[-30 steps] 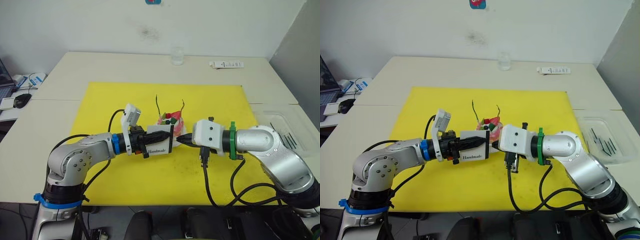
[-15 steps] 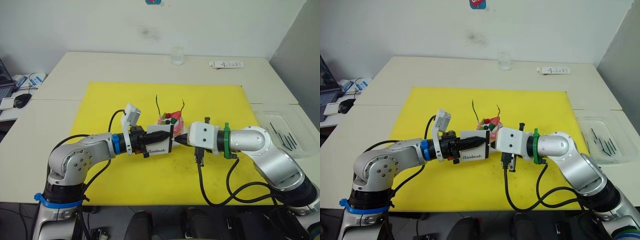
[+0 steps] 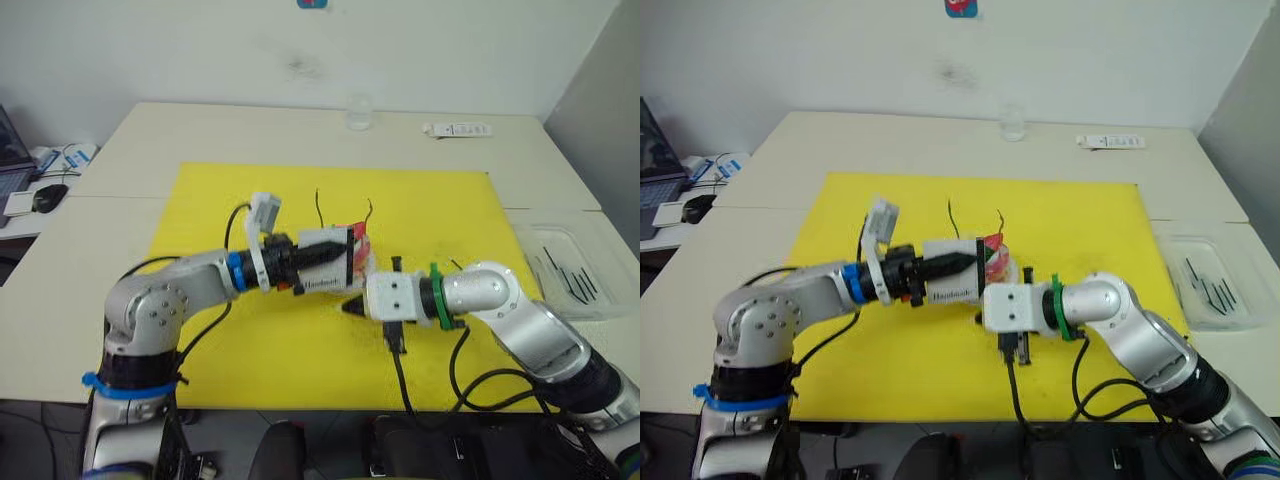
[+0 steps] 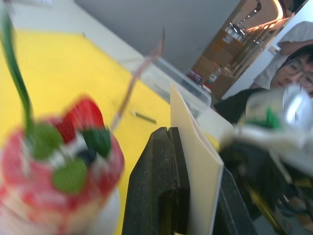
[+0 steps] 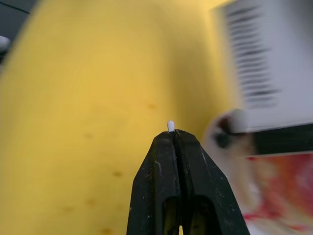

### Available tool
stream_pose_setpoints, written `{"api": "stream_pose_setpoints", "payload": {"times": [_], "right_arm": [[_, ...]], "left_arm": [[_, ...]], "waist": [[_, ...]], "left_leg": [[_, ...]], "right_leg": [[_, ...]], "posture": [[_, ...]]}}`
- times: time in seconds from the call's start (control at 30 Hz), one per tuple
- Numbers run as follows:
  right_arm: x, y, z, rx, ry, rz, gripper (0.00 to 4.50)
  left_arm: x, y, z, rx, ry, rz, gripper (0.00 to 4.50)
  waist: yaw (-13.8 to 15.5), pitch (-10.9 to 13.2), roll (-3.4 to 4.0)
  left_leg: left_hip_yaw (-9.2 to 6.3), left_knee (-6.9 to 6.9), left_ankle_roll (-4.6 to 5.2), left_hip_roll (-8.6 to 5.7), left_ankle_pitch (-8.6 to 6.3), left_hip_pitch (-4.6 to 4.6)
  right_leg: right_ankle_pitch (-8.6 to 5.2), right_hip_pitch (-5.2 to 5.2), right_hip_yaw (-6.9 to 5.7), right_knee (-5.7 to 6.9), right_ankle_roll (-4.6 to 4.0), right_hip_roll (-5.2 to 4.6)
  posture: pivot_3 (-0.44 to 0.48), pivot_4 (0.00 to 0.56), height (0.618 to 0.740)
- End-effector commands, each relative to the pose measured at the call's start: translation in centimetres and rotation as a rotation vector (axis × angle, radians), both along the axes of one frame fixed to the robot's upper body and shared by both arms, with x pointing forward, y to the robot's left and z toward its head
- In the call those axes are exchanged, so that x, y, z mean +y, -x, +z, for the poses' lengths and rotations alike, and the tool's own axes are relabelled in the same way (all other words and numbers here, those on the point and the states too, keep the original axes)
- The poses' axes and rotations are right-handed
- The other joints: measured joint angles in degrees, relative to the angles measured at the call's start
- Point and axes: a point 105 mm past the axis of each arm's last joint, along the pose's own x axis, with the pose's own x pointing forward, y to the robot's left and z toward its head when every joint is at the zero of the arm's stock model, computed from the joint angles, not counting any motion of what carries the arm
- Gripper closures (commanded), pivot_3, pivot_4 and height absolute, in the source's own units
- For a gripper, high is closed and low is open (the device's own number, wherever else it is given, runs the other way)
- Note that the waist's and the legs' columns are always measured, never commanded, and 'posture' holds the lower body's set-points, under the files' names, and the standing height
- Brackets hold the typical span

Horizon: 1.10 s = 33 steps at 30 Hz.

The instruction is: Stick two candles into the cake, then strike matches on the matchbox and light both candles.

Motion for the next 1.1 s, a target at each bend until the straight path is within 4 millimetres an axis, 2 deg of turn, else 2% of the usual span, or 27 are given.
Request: {"api": "stream_pose_setpoints", "payload": {"times": [0.03, 0.17, 0.5, 0.67, 0.93, 1.1], "right_arm": [[-1.0, -0.3, 2.8, -0.065, -0.046, -0.031, 4.48], [-1.1, -0.9, 4.0, -0.071, -0.105, -0.094, 4.48], [-1.4, -2.2, 4.8, -0.099, -0.16, -0.183, 4.48], [-0.9, -2.3, 5.5, -0.097, -0.207, -0.193, 4.48], [-0.5, -2.5, 6.2, 0.049, -0.353, -0.292, 4.48], [-0.3, -2.2, 6.3, 0.104, -0.376, -0.302, 4.48]], "left_arm": [[2.0, 0.0, 1.2, -0.059, -0.024, 0.031, 4.5], [2.1, 1.2, 0.0, -0.037, -0.078, -0.003, 4.5], [1.6, 2.1, -2.4, 0.016, -0.098, -0.021, 4.5], [1.0, 2.5, -3.2, 0.034, -0.095, -0.037, 4.5], [0.4, 2.7, -3.7, 0.085, -0.056, -0.085, 4.5], [0.1, 2.9, -3.7, 0.124, -0.032, -0.126, 4.5]], "waist": [[-0.73, 0.01, 0.01], [-0.65, 0.01, 0.01], [-0.41, 0.01, 0.01], [-0.41, 0.01, 0.01], [-0.41, 0.01, 0.01], [-0.42, 0.01, 0.01]], "left_leg": [[0.09, 0.0, 0.0, 0.01, 0.0, 0.04], [0.12, -0.06, 0.0, 0.1, 0.0, 0.13], [0.13, -0.04, 0.0, 0.05, 0.0, 0.09], [0.06, -0.04, 0.0, 0.09, 0.0, 0.1], [0.07, -0.05, 0.0, 0.09, 0.0, 0.09], [0.08, -0.05, 0.0, 0.08, 0.0, 0.09]], "right_leg": [[0.0, 0.0, 0.07, 0.0, 0.0, -0.01], [0.0, 0.02, 0.11, 0.01, 0.0, -0.15], [0.0, 0.01, 0.11, 0.01, -0.01, -0.18], [0.0, 0.01, 0.05, 0.03, -0.01, -0.17], [0.0, 0.01, 0.07, 0.03, -0.02, -0.17], [0.0, 0.01, 0.07, 0.03, -0.02, -0.17]], "posture": [[0.0, 0.15, 0.74], [0.0, 0.15, 0.74], [0.0, 0.15, 0.74], [0.0, 0.15, 0.74], [0.0, 0.15, 0.74], [0.0, 0.15, 0.74]]}}
